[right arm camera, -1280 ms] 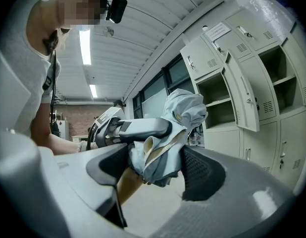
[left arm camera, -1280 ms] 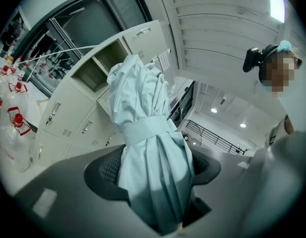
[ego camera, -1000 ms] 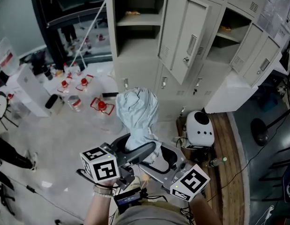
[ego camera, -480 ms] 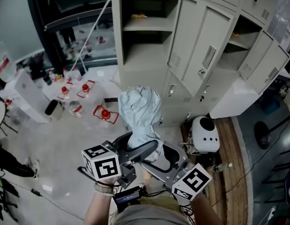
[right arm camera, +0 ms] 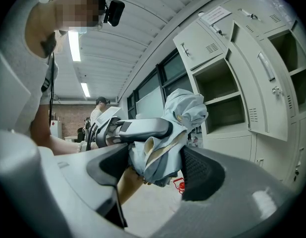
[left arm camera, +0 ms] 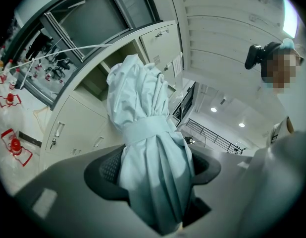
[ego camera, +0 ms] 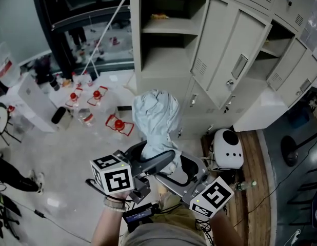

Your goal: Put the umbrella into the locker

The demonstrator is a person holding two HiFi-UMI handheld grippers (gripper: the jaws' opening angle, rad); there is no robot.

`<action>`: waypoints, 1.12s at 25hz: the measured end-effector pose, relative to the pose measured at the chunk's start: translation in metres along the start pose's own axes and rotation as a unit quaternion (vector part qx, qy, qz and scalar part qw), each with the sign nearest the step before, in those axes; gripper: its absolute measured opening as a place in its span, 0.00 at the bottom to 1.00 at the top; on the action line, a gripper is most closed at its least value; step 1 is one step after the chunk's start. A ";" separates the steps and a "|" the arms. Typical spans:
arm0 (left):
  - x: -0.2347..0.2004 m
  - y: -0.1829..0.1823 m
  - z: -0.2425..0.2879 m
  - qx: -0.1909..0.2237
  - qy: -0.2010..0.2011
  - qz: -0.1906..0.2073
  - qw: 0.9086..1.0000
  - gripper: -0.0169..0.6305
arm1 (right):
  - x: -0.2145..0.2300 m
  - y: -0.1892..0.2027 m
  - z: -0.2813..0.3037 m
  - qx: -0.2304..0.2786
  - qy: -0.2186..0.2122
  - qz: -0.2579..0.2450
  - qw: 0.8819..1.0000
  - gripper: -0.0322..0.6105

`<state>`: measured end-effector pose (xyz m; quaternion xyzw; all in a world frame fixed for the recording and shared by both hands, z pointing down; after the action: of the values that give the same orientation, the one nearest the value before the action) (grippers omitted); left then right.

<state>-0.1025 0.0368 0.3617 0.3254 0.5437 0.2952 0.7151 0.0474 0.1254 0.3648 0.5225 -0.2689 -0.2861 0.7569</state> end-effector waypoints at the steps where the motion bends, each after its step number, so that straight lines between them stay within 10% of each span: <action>1: -0.001 -0.001 0.000 0.000 -0.002 -0.002 1.000 0.54 | 0.001 0.000 0.002 0.000 -0.001 0.000 1.000 0.55; 28: -0.095 -0.098 0.055 0.019 -0.025 -0.015 0.999 0.54 | 0.138 -0.046 0.062 0.003 -0.031 -0.002 0.999 0.54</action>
<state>-0.0643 -0.1049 0.3507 0.3380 0.5363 0.2658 0.7263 0.0916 -0.0260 0.3552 0.5163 -0.2921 -0.3034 0.7457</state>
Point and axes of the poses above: the fingertips, and each gripper's own axes: z forward along the fingers, x to its right, y out of its underside, the point moved 10 cm from there along -z, backward along the fingers, and after that the axes turned 15 degrees about -x, right-handed, at the moved point
